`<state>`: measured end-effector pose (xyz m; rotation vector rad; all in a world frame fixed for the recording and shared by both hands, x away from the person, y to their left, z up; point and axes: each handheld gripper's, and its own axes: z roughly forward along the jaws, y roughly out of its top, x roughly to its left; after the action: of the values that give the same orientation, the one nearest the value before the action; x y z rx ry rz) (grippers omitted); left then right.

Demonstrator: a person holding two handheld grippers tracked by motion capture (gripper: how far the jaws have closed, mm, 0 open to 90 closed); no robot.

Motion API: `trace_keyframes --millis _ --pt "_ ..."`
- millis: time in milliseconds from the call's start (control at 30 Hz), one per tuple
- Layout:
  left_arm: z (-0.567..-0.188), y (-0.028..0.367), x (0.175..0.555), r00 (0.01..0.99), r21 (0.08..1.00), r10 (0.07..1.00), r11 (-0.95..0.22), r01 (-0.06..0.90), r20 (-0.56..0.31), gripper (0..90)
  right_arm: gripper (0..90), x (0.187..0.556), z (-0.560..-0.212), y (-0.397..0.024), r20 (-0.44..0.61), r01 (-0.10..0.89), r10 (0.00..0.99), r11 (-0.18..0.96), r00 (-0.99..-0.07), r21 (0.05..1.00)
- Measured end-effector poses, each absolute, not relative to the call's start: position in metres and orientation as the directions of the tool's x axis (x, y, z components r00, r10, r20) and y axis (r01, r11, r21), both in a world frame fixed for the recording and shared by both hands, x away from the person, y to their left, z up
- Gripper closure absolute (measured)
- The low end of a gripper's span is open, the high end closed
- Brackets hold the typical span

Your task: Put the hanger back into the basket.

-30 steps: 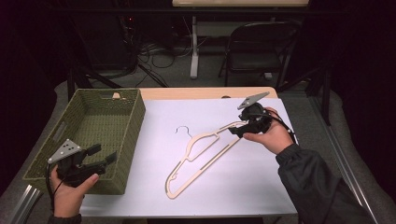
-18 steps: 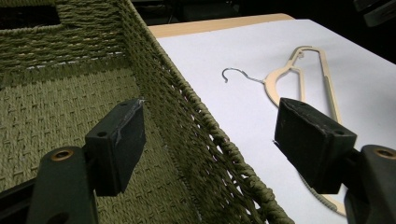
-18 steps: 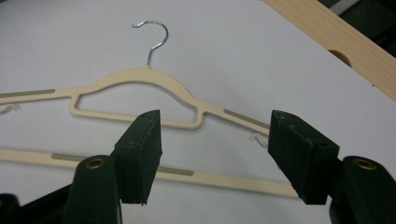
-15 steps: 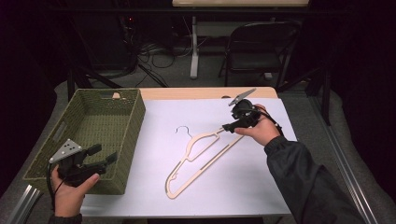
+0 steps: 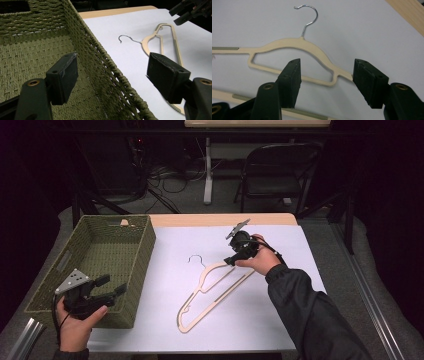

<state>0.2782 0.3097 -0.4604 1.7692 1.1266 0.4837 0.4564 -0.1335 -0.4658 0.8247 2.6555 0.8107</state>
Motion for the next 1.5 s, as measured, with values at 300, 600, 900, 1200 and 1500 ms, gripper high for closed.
trace_keyframes --millis 300,600,900,1200,1500 --pt "-0.461 0.308 0.279 0.502 0.867 0.852 -0.132 0.481 -0.149 25.5 43.1 0.46 -0.474 -0.116 -0.073 0.408 0.514 0.753 -0.855 0.517" --pt "-0.461 0.309 0.279 0.5 0.867 0.853 -0.129 0.482 -0.151 25.8 47.6 0.454 -0.495 -0.098 -0.059 0.341 0.399 0.844 -0.915 0.415" --pt "-0.462 0.309 0.279 0.502 0.865 0.852 -0.132 0.484 -0.15 26.1 48.3 0.451 -0.509 -0.087 -0.062 0.304 0.349 0.88 -0.935 0.364" --pt "-0.462 0.31 0.277 0.495 0.864 0.856 -0.129 0.486 -0.151 26.2 44.9 0.452 -0.519 -0.084 -0.082 0.265 0.31 0.902 -0.947 0.341" --pt "-0.463 0.311 0.277 0.491 0.863 0.858 -0.129 0.489 -0.15 26.3 44.7 0.454 -0.526 -0.083 -0.06 0.266 0.301 0.908 -0.952 0.324"
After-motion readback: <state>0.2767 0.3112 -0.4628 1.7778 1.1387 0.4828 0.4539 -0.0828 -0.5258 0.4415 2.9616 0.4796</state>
